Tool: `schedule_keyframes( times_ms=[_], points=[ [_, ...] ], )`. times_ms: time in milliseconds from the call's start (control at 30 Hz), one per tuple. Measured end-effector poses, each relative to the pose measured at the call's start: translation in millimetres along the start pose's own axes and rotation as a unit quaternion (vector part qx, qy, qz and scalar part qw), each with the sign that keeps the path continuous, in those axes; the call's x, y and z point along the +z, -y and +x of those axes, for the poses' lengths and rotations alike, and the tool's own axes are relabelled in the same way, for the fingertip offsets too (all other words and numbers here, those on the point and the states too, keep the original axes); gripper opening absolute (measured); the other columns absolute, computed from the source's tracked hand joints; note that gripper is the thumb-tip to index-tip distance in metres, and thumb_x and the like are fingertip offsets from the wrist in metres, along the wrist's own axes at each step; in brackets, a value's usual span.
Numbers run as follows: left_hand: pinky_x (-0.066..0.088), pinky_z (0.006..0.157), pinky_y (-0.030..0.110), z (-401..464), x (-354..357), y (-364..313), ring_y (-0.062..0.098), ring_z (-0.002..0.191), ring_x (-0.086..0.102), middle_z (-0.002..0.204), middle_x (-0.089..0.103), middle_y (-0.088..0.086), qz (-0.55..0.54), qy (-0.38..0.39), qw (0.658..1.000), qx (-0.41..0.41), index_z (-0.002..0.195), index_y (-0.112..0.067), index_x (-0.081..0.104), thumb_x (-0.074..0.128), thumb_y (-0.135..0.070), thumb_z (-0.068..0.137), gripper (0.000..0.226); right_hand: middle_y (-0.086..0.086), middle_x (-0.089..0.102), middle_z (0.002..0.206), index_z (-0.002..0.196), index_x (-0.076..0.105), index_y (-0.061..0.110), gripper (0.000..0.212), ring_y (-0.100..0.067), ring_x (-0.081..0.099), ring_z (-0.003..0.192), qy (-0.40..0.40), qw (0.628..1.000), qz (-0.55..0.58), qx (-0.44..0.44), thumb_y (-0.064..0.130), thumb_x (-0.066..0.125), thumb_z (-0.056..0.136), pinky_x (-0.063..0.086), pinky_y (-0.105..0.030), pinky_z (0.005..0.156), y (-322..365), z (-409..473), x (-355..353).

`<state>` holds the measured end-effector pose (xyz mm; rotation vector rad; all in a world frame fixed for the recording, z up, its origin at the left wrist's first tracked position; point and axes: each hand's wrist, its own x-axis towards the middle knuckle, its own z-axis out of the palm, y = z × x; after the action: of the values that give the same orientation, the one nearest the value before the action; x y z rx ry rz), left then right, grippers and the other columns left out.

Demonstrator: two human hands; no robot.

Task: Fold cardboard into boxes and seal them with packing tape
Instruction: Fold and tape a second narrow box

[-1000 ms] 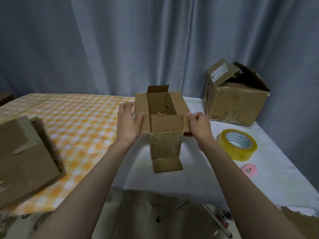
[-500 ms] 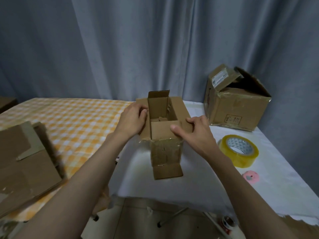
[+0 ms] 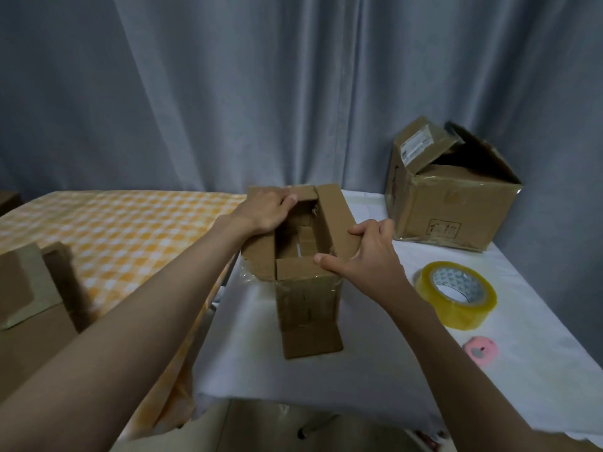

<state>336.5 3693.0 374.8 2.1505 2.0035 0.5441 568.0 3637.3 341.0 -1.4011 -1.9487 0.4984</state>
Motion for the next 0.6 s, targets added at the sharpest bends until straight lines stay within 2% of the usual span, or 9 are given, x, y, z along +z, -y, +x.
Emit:
schedule_keyframes(
  times_ms=[100,200,267,333,400,500,600],
  points=[
    [0.015,0.118,0.035,-9.4,5.9,4.5,0.023,0.147,0.027,0.159,0.034,0.005,0.054,0.016,0.998,0.022,0.147,-0.014,0.044,0.024,-0.041,0.108,0.052,0.006,0.026,0.117,0.118,0.039,0.022,0.076,-0.013,0.044,0.103,0.011,0.999,0.03,0.001,0.051,0.087,0.067,0.048,-0.035,0.088,4.0,1.6,-3.2],
    [0.015,0.118,0.036,-9.2,2.2,1.0,0.025,0.148,0.025,0.158,0.036,0.006,0.077,0.025,0.996,0.026,0.145,-0.011,0.046,0.021,-0.04,0.108,0.053,0.003,0.026,0.128,0.145,0.031,0.013,0.1,-0.01,0.038,0.111,0.023,0.998,0.056,-0.007,0.041,0.089,0.068,0.04,-0.028,0.093,9.9,5.6,-3.2],
    [0.016,0.117,0.037,-9.9,0.5,-0.4,0.025,0.147,0.026,0.157,0.037,0.006,0.083,0.027,0.996,0.025,0.145,-0.01,0.046,0.02,-0.04,0.108,0.054,-0.001,0.029,0.139,0.154,0.022,0.012,0.111,-0.012,0.038,0.118,0.016,0.997,0.071,-0.018,0.035,0.089,0.07,0.034,-0.024,0.094,16.3,7.7,-2.9],
    [0.015,0.118,0.038,-10.6,-0.5,1.3,0.024,0.147,0.028,0.157,0.036,0.006,0.087,0.024,0.996,0.027,0.146,-0.012,0.046,0.019,-0.039,0.108,0.053,0.001,0.036,0.138,0.155,0.025,0.015,0.105,-0.009,0.04,0.118,-0.005,0.995,0.082,-0.051,0.028,0.087,0.071,0.034,-0.022,0.094,24.1,7.6,-1.1],
    [0.017,0.117,0.039,-11.0,-1.4,2.7,0.023,0.143,0.034,0.155,0.041,0.007,0.08,0.015,0.996,0.024,0.144,-0.013,0.049,0.019,-0.038,0.108,0.052,0.009,0.04,0.127,0.151,0.034,0.02,0.093,-0.004,0.04,0.112,-0.011,0.992,0.092,-0.085,0.026,0.084,0.073,0.035,-0.023,0.09,31.0,6.6,2.7],
    [0.028,0.107,0.04,-12.8,-4.2,-0.2,0.032,0.121,0.05,0.127,0.061,0.019,0.025,-0.023,0.999,0.007,0.12,-0.007,0.062,0.022,-0.033,0.109,0.048,0.008,0.045,0.126,0.148,0.04,0.024,0.079,-0.009,0.044,0.117,0.024,0.991,0.054,-0.121,0.036,0.077,0.08,0.037,-0.026,0.089,38.6,2.2,12.6],
    [0.035,0.089,0.036,-17.4,-10.0,-5.3,0.036,0.106,0.054,0.105,0.062,0.022,-0.074,-0.129,0.988,-0.031,0.091,-0.005,0.057,0.031,-0.022,0.107,0.034,0.006,0.043,0.136,0.148,0.043,0.023,0.075,-0.013,0.037,0.128,0.068,0.989,-0.034,-0.124,0.065,0.057,0.088,0.038,-0.033,0.094,40.5,-4.4,24.6]
  ],
)
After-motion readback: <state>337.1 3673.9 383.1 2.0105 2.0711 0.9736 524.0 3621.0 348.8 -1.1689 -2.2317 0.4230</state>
